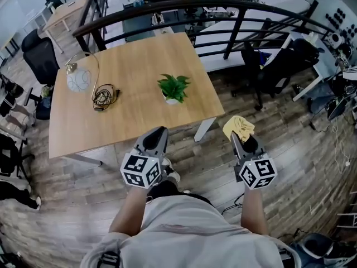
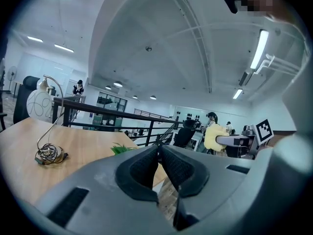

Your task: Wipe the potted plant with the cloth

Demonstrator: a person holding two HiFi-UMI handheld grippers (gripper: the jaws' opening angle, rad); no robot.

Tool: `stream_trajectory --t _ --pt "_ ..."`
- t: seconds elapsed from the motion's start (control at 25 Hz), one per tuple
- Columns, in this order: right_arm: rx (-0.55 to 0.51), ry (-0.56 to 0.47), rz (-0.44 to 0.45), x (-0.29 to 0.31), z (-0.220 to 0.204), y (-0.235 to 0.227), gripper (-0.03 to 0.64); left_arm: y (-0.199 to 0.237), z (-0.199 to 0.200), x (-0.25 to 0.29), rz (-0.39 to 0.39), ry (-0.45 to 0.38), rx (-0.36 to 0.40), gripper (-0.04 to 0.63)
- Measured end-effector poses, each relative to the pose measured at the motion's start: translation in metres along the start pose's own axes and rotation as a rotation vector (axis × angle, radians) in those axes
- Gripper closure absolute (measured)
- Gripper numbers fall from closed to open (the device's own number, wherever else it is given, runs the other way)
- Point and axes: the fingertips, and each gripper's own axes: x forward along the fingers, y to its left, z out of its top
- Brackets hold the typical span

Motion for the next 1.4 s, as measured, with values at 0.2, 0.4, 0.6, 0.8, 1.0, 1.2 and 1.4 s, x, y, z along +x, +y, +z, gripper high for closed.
stream_trajectory --t 0.2,0.4,0.6,0.8,1.0,1.2,1.4 --pt "-0.029 0.020 0.011 0.046 0.008 -0.021 0.431 0.025 0.013 0.049 -0.005 -0.015 -0.003 0.561" --pt "-0.047 0.031 0.015 0.119 0.029 -0.035 0.433 0.071 0.034 0.093 0.001 -0.039 -0.012 0.561" --pt "-0.051 0.056 0.075 0.194 0.040 -0.029 0.431 0.134 0.029 0.113 0.059 -0.005 -0.130 0.561" --pt "-0.010 0.086 0.136 0.256 0.029 -0.020 0.433 0.175 0.012 0.123 0.110 0.062 -0.167 0.561" --pt "-0.015 0.131 0.271 0.307 0.022 -0.007 0.432 0.195 -0.030 0.132 0.151 0.140 -0.380 0.561" --pt "-0.034 0.188 0.420 0.347 0.008 -0.003 0.432 0.207 -0.081 0.152 0.212 0.177 -0.637 0.560" --pt "-0.036 0.244 0.526 0.365 -0.003 -0.008 0.431 0.207 -0.111 0.174 0.252 0.182 -0.746 0.492"
